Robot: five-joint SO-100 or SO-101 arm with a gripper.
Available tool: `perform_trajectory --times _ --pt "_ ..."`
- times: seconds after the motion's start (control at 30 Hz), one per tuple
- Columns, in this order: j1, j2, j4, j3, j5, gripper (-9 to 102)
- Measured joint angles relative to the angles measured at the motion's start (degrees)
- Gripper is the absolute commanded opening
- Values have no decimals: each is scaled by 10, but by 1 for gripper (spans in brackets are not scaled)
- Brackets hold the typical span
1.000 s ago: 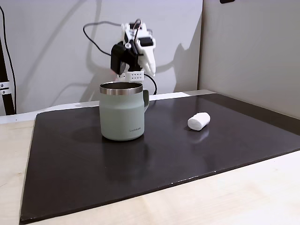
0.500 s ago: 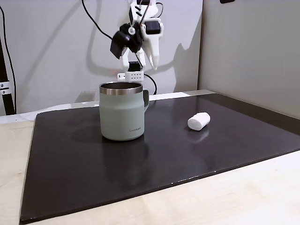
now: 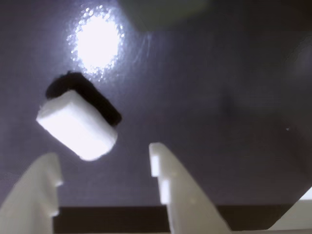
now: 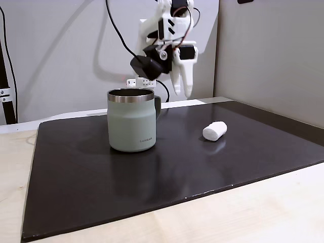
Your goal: Grasp a gauze and put it in the cup.
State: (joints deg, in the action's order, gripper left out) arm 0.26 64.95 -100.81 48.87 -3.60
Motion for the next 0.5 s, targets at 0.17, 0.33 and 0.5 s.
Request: perform_trajectory --times 0.17,0.33,0.5 --pt "-24 -75 -18 -91 -48 29" --pt "-43 -134 -19 -147 -105 29" --pt "-47 -194 -20 -200 -154 32"
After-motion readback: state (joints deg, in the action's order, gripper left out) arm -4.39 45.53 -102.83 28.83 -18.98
